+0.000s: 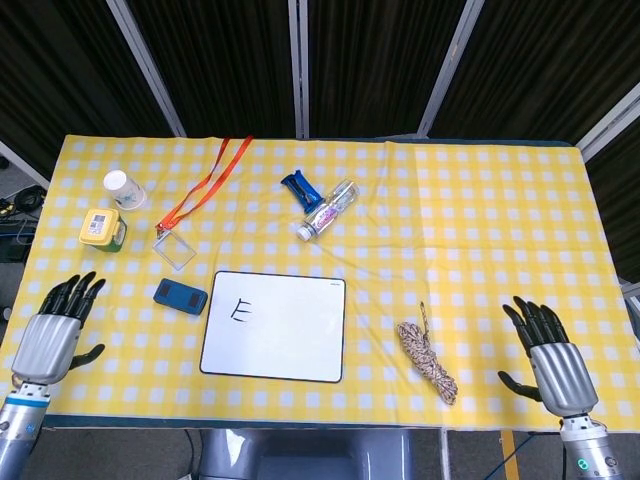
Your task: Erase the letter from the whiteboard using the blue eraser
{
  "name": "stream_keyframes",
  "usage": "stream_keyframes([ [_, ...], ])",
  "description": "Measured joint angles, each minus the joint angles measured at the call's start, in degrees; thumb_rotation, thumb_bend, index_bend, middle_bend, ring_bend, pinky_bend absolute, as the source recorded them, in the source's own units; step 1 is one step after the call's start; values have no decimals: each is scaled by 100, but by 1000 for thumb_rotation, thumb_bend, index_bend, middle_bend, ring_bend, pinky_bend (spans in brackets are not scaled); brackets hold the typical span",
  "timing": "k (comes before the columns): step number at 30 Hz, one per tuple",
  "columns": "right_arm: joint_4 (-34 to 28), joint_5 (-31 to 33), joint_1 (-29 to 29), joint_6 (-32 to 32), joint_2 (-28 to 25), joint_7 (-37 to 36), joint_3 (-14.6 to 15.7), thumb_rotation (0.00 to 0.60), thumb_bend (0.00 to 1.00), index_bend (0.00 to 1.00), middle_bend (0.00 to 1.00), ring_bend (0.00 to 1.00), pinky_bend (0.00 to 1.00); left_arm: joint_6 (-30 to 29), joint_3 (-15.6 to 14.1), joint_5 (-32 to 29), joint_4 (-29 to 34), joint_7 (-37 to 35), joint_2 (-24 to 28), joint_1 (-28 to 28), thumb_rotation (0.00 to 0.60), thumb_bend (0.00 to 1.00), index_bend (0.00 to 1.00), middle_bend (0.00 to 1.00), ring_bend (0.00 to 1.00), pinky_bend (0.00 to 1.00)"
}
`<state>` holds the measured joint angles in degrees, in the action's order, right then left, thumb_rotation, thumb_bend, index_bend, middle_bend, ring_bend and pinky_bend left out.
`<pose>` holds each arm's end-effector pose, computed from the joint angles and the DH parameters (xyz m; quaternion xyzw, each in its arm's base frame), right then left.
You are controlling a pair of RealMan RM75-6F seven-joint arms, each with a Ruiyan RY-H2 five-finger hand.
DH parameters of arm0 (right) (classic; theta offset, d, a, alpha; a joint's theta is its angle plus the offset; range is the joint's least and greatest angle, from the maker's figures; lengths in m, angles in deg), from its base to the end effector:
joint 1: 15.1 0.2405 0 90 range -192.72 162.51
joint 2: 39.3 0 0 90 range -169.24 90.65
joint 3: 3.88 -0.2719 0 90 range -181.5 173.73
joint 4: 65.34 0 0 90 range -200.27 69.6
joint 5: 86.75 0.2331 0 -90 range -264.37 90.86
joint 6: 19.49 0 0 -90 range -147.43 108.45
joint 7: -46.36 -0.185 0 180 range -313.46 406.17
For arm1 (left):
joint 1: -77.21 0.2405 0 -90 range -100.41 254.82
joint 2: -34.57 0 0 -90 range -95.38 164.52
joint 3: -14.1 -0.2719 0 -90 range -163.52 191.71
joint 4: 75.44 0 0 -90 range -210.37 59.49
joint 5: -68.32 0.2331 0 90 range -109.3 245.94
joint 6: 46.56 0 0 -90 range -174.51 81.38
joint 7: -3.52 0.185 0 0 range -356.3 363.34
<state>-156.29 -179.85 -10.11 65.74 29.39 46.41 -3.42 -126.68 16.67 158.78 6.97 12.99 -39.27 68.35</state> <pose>-0.3139 -0.2102 0.1015 0.6320 -0.3908 0.4102 0.5288 -0.3299 0.2476 0.0813 -0.6759 -0.3194 -0.3450 0.5676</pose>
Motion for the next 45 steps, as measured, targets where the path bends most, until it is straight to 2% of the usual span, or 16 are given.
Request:
stream_keyframes([
  [6,-2,50,13,-38,-30,-85,-20,600,72,9,0,0,0,1029,154,-286,197,466,69,-602,600,162,129,32,101,175],
  [11,3,82,24,-65,-58,-166,-32,600,72,9,0,0,0,1761,308,-634,277,969,-9,-1110,600,222,161,60,120,188],
  [16,-5,124,30,-78,-84,-245,-52,600,72,9,0,0,0,2298,424,-993,274,1341,-179,-1496,600,226,221,106,155,216],
  [20,1,171,39,-115,-102,-306,-66,600,72,9,0,0,0,2664,466,-1301,237,1671,-393,-1769,600,226,225,108,156,217],
  [27,-3,189,42,-116,-128,-372,-78,600,72,9,0,0,0,2946,466,-1750,37,2105,-777,-2028,600,232,246,127,171,229],
  [40,-18,194,40,-127,-144,-398,-72,600,72,9,0,0,0,2908,468,-2252,-199,2418,-1133,-2265,600,243,263,140,178,233],
  [45,-6,210,46,-147,-136,-393,-76,600,72,10,0,0,0,2981,427,-2399,-275,2475,-1212,-2363,600,306,291,164,198,250],
])
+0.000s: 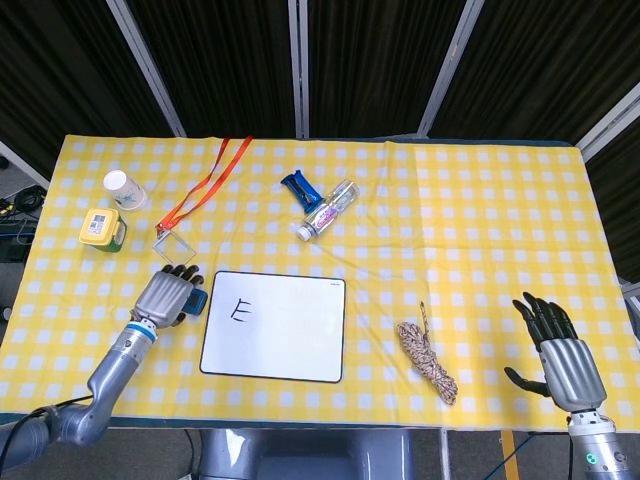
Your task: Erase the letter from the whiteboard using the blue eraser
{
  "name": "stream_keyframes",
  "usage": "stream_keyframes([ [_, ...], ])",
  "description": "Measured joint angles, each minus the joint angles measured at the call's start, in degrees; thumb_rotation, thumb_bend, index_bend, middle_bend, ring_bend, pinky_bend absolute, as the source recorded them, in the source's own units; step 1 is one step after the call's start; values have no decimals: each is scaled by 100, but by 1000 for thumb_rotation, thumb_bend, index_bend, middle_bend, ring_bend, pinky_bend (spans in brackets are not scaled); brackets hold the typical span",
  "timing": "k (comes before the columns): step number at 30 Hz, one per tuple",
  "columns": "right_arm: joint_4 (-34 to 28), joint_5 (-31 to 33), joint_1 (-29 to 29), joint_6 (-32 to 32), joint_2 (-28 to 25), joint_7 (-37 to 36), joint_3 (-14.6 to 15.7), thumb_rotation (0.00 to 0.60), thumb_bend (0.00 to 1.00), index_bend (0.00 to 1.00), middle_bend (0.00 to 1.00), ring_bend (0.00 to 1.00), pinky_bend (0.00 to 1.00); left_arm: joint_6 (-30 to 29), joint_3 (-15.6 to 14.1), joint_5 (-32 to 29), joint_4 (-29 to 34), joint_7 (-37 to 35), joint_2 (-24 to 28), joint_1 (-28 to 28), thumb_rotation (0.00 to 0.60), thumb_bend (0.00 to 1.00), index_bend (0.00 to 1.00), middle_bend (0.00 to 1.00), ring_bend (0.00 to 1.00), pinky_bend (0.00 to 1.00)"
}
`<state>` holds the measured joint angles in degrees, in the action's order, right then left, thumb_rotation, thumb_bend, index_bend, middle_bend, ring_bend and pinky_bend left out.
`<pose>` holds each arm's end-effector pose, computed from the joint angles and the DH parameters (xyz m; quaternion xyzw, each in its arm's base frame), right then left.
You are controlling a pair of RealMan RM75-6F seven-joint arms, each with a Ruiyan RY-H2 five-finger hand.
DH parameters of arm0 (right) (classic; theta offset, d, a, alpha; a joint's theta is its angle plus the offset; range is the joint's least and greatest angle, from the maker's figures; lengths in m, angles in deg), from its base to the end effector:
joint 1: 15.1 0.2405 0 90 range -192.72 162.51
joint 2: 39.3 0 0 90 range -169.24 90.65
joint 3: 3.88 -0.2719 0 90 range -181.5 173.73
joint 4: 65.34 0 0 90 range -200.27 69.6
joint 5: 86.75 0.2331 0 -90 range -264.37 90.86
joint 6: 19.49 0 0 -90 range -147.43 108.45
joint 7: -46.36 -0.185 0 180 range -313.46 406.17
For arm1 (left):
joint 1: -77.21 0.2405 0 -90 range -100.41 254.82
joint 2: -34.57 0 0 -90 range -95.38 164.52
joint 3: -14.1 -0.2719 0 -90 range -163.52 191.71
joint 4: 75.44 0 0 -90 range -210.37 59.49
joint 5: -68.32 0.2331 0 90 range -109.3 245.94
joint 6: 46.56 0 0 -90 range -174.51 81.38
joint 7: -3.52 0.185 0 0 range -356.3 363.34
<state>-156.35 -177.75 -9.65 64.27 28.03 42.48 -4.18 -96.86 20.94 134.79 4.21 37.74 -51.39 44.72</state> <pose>-0.3219 -0.2167 0.1097 0.6159 -0.4147 0.4137 0.5268 -0.2567 0.3645 -0.0486 -0.7961 -0.3058 -0.2054 0.4802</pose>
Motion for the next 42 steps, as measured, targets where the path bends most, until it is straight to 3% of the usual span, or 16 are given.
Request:
stream_keyframes([
  [4,-6,-4,-6,29,-1,5,-9,600,72,9,0,0,0,-12,-49,-51,-64,29,-82,-40,600,315,341,206,235,279],
  [6,-11,-7,-11,40,-8,-10,-11,600,72,9,0,0,0,-35,-77,-56,-98,37,-122,-56,600,361,447,306,320,348],
  [8,-17,3,-14,45,-19,-28,-17,600,72,10,0,0,0,-67,-88,-76,-127,32,-166,-65,600,443,613,464,453,455],
  [13,-31,21,-28,97,-53,-92,-47,600,72,9,0,0,0,-405,-77,73,-182,-74,-296,-23,600,545,761,595,564,546],
  [24,-31,-25,-32,116,-33,-55,-36,600,73,10,0,0,0,-1974,-150,1778,-358,-1572,-515,130,600,568,789,620,602,579],
  [28,-32,-25,-40,135,-27,-49,-41,600,72,9,0,0,0,-2467,-204,2312,-612,-2033,-835,132,600,568,789,620,601,579],
  [42,-9,-39,-42,147,-33,-128,-44,600,72,13,0,0,0,-2531,-509,2854,-1532,-2562,-2175,-56,600,567,790,620,602,579],
])
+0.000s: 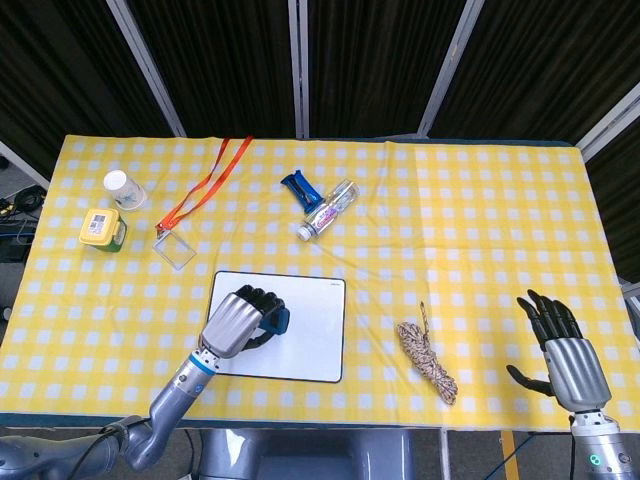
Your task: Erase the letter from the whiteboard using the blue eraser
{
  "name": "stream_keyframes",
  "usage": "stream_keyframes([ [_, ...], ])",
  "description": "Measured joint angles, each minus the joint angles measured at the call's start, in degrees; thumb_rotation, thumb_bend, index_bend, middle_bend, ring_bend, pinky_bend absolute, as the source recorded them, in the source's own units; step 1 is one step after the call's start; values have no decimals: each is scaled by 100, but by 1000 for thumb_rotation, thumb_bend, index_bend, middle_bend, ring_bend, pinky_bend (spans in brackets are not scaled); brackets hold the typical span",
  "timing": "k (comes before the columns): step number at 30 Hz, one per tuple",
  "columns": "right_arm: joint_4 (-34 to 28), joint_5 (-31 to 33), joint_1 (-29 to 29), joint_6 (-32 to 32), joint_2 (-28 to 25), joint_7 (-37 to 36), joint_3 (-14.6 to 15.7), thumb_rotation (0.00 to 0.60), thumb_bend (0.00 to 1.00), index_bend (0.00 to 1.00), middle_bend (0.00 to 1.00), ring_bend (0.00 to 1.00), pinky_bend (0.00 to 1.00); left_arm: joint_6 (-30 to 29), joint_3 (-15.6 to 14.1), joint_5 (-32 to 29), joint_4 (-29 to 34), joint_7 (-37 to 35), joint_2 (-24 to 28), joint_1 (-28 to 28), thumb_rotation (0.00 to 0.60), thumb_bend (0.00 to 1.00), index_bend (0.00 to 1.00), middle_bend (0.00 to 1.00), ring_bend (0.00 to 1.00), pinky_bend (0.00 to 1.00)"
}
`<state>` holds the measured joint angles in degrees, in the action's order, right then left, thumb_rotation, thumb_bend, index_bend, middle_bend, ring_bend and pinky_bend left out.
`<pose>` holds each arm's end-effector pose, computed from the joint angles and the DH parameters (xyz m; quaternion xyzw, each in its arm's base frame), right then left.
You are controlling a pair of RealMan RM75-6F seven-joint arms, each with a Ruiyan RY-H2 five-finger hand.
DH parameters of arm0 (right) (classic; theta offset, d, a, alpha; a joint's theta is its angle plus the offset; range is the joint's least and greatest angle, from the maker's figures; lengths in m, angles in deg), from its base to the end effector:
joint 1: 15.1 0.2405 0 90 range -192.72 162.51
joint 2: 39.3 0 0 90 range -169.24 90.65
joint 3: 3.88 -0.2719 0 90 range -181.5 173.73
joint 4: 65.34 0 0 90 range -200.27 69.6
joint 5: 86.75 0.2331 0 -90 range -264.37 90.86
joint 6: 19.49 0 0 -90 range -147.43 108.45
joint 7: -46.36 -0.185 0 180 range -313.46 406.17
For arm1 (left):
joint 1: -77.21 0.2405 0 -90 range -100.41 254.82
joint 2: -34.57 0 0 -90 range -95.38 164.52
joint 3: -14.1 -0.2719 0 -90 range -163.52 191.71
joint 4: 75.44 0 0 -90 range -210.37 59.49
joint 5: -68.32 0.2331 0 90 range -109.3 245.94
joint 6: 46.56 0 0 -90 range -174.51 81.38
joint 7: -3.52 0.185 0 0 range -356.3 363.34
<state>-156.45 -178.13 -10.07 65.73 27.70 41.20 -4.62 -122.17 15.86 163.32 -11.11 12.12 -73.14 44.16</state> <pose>-0.3201 -0.2164 0.1167 0.6063 -0.4119 0.4282 0.5287 -0.1363 0.3110 -0.1154 -0.7420 -0.2533 -0.5038 0.3625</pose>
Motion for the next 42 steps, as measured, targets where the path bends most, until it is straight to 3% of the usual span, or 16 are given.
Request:
stream_keyframes([
  [15,35,-12,6,-15,47,53,8,600,72,13,0,0,0,377,-47,-215,-1018,-744,-491,-52,600,567,790,620,602,579],
  [29,43,-37,1,5,76,70,16,600,72,13,0,0,0,302,-35,-292,-1769,-1350,-290,2,600,566,790,620,601,579],
  [42,52,-21,-6,13,108,113,9,600,72,13,0,0,0,328,-11,-291,-1737,-1426,-287,-90,600,568,790,620,602,579],
])
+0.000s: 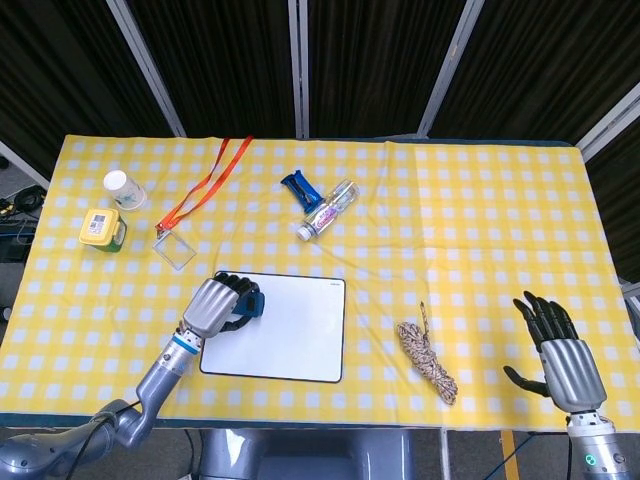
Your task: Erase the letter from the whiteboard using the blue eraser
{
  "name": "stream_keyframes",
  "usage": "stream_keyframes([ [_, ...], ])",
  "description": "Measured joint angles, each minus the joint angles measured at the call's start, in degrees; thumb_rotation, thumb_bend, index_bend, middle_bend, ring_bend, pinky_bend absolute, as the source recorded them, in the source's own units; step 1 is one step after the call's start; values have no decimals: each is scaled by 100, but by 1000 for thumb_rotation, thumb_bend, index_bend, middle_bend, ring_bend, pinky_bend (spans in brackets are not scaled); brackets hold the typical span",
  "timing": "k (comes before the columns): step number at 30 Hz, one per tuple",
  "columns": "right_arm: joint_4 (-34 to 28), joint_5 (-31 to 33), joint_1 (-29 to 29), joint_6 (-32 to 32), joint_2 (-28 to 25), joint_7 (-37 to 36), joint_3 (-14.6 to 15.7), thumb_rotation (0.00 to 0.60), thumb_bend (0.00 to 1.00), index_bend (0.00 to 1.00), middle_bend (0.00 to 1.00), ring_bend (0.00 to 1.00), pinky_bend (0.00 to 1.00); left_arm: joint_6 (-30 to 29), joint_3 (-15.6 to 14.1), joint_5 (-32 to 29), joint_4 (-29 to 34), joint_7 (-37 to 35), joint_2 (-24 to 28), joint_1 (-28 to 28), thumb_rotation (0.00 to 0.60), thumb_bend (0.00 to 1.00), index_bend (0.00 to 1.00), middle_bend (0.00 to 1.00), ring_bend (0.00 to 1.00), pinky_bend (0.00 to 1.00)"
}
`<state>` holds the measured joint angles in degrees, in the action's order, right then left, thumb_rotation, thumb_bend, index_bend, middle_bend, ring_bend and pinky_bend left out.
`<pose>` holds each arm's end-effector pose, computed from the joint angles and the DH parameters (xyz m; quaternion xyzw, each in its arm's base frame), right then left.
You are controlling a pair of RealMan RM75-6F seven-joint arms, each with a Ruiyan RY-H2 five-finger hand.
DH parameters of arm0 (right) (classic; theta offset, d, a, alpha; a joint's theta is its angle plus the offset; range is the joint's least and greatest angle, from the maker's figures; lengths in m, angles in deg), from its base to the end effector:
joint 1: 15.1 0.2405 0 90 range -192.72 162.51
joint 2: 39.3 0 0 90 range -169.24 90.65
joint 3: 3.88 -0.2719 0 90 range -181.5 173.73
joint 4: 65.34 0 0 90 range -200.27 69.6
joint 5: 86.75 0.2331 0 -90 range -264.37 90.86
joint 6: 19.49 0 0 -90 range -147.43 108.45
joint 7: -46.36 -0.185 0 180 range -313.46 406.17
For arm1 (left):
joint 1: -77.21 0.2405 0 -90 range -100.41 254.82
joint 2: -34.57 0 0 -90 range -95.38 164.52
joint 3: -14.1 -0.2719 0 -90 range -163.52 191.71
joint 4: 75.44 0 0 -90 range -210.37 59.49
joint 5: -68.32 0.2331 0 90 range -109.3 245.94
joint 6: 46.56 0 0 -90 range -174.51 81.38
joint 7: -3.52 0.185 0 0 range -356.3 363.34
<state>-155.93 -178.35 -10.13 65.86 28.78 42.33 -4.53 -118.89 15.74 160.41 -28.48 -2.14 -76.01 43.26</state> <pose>-0.3194 -0.2156 0.1110 0.6092 -0.4080 0.4263 0.5298 -0.1976 0.3527 -0.1200 -0.7386 -0.2976 -0.4656 0.3862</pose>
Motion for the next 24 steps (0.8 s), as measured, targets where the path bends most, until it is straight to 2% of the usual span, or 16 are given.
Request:
stream_keyframes([
  [17,16,7,11,4,-64,-207,-20,600,72,13,0,0,0,323,87,119,626,743,-458,-465,600,567,790,620,602,579],
  [24,16,-16,8,16,-64,-204,-10,600,72,13,0,0,0,374,165,57,548,792,-571,-526,600,567,790,620,601,579],
])
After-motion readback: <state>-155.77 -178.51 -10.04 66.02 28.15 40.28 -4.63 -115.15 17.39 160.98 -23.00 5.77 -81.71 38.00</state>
